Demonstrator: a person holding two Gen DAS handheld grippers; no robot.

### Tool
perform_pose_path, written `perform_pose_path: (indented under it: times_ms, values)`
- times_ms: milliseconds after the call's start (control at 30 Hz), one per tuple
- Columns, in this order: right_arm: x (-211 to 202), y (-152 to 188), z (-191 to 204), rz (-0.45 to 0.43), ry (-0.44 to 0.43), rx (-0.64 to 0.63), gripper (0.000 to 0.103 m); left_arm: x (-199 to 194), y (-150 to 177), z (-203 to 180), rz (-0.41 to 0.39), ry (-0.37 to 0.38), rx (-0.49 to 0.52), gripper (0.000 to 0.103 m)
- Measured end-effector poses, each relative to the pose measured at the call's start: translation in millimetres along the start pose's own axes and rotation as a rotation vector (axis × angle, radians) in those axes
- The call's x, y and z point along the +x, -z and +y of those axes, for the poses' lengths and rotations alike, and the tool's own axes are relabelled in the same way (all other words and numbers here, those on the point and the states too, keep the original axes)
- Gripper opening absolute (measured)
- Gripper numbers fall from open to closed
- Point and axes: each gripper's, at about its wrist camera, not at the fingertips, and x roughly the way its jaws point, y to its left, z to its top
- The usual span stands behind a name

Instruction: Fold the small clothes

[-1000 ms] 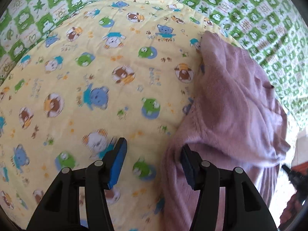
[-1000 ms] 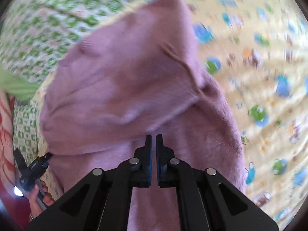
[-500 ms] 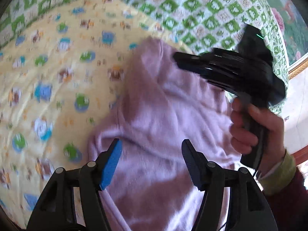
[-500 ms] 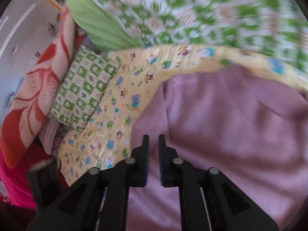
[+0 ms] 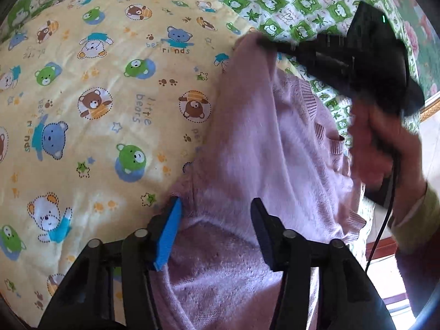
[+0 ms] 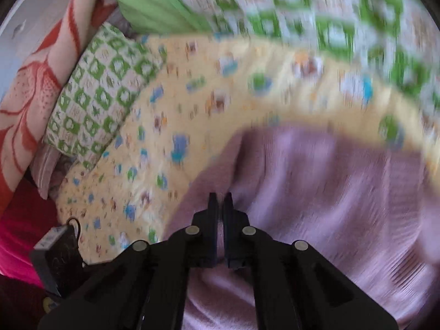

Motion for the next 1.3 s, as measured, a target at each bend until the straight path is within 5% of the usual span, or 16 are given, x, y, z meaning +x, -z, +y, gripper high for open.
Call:
perform_pose_path:
  times_ms: [100,333,533,633,767,867,933,1033,1133,1300]
  values:
    - [-0.1,-25.1,-4.9,-0.076,-0.015,0.040,0.003,0.3,-3.3,5.0,0.014,-0.008,-0.007,0.039]
    - [54.0,-24.2,-3.3,0.026,0.069,0.025,0.003,1.6,-13.3,20.1,0.036,-0.031,-0.021,0.026]
    - [-1.8,-18.2,-4.9,-0.066,0.065,0.115,0.006,-29.5,-17.0,27.4,0.013,-0.033,-0.059,0.032]
    - [-49.2,11.8,-13.4,-0.148,0.061,0.183,0.006,-37.5,-18.5,16.9,-0.011,0.006,-0.054,0.036]
    - [-102.2,95.8,-35.7,-0.226,0.085,0.311,0.006,-28.5,-21.2,-14.9,-0.001,0.046,0.022,0.036]
    - [-113.6,150.6,-46.5,-0.196,0.137,0.375,0.006,-9.0,-18.8,-36.9,0.024,0.036,0.078,0.040]
    - [-121.0,193.7,-67.1,-0.169,0.187,0.468,0.006,7.7,-17.5,-38.3,0.054,-0.031,0.100,0.040]
    - [-138.7,239.8,-107.4,-0.154,0.372,0.600,0.006,22.3,-17.3,-30.9,0.080,-0.075,0.108,0.035]
    - [-177.1,274.2,-146.0,-0.230,0.491,0.763,0.006,16.1,-15.8,-27.1,0.085,-0.096,0.127,0.032]
    - [-231.9,293.7,-146.4,-0.376,0.485,0.819,0.007,-13.8,-6.1,-28.1,0.066,-0.126,0.123,0.044]
